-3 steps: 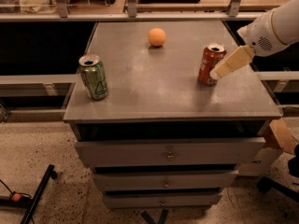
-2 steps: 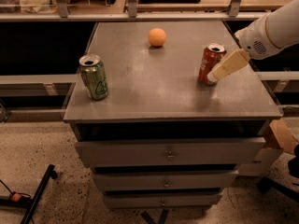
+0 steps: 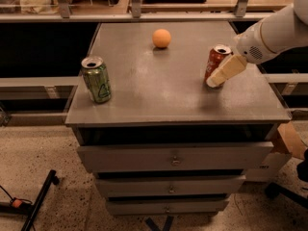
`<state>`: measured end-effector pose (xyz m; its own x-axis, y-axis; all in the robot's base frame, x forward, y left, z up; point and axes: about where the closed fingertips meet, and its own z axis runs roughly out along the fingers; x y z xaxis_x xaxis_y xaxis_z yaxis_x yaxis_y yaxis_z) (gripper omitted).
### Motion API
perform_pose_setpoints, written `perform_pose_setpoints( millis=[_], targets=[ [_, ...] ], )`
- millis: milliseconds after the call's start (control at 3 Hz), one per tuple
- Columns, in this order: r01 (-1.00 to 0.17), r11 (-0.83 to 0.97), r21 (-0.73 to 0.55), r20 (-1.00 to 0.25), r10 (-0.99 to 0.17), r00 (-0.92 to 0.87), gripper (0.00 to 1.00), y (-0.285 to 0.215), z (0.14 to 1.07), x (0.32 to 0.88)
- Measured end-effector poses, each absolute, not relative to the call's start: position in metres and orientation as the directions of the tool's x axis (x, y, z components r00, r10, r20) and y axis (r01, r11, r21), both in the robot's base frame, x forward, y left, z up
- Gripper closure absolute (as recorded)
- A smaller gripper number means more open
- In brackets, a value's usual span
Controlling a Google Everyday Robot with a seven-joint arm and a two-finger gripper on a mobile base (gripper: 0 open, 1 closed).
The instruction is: Move coke can near green can
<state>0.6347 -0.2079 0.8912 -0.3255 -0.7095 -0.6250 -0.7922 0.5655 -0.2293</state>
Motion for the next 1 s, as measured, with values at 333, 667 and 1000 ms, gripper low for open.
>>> perform_pose_setpoints(
  millis=[333, 667, 1000],
  targets=[
    [-0.792, 0.565, -0.229, -0.625, -0.71, -0.325, 0.0, -0.208, 0.891, 0.635],
    [-0.811, 0.533, -0.242, -0.624, -0.725, -0.29, 0.17, -0.201, 0.89, 0.635],
    [-0.823, 0.514, -0.242, -0.623, -0.732, -0.274, 0.41, -0.197, 0.889, 0.632]
  ],
)
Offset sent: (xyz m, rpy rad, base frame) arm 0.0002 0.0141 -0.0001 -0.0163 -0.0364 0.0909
